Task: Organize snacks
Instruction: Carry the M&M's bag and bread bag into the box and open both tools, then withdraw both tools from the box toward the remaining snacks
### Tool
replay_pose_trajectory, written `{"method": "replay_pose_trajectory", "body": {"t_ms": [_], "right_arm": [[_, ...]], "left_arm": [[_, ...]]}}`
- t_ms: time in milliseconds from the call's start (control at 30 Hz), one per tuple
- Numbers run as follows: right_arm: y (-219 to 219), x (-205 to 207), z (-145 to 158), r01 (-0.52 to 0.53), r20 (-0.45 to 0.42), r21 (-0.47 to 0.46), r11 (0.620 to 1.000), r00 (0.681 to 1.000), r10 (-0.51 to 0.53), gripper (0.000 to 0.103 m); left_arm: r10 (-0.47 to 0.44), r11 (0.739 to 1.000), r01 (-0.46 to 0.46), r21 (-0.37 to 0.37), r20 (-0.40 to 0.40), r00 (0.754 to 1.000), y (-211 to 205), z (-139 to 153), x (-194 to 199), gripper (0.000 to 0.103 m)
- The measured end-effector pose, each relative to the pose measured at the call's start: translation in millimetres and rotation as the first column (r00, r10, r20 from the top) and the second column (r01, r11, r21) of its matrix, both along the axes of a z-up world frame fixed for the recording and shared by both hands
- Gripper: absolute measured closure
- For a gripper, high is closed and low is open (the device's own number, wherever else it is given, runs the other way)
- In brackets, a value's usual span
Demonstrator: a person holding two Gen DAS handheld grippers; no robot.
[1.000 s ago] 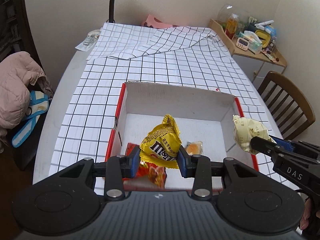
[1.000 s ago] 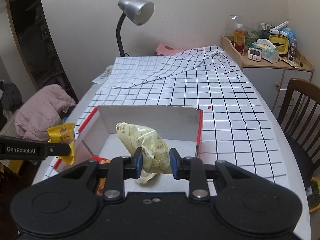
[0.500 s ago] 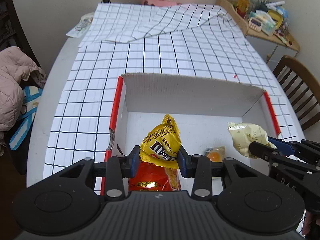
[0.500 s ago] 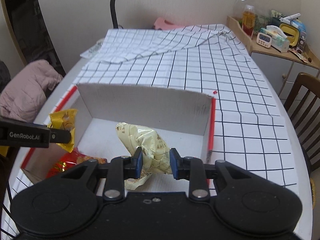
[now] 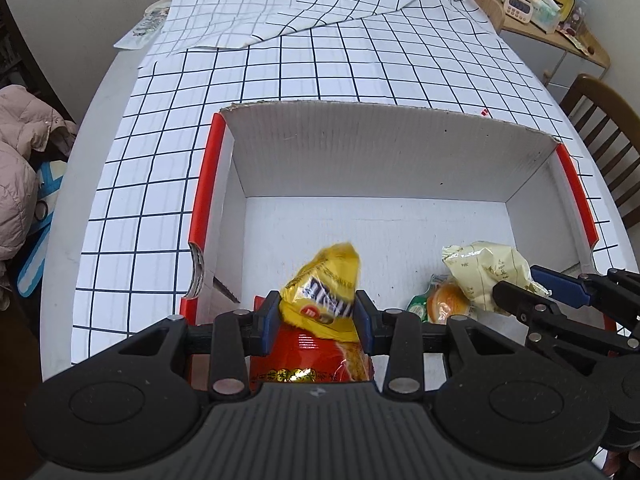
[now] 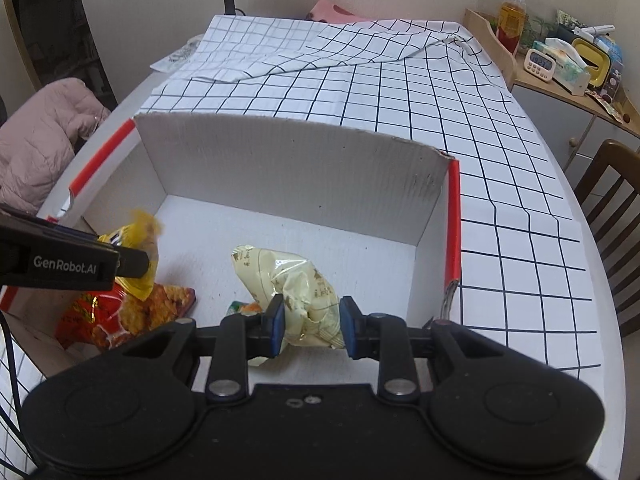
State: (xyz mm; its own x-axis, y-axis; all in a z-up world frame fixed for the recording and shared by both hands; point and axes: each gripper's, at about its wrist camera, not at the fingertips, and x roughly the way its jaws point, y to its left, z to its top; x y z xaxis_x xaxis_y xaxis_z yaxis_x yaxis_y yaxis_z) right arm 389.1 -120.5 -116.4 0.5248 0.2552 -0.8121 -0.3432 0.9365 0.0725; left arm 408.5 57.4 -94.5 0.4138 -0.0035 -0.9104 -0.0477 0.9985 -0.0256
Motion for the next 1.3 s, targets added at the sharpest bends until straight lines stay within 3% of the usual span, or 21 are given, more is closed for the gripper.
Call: {"method": "replay_pose_trajectory", "body": {"t_ms": [200, 333, 633, 1300], "right_arm": [[-0.2, -3.0, -0.3, -0.004, 0.01, -0.014, 1.0, 1.0, 0.004, 0.071], [-2.9, -6.2, 2.5, -0.004, 0.014, -0.009, 1.0, 1.0, 0.005, 0.066], [-15.9, -18.3, 19.8, -0.009, 0.033, 0.052, 0.999, 0.999, 0.007, 0.056], [-54.5, -82.3, 81.1, -0.069, 0.153, 0.196, 0.978, 0.987, 0.039, 0.03]], "left_arm": [[0.009, 1.0, -0.009, 0.001, 0.009, 1.0, 0.3, 1.8, -1.4, 0.064], [0.018, 1.0, -0.017, -0.007, 0.023, 1.0, 3.0, 6.7, -4.4, 0.052], [0.043, 0.998, -0.04, -0.038, 0.07, 0.997, 9.9, 26.0, -21.0, 0.05], [-0.004, 0.998, 0.017, -0.061, 0.204, 0.979, -12.9, 82.0, -98.4, 0.045]]}}
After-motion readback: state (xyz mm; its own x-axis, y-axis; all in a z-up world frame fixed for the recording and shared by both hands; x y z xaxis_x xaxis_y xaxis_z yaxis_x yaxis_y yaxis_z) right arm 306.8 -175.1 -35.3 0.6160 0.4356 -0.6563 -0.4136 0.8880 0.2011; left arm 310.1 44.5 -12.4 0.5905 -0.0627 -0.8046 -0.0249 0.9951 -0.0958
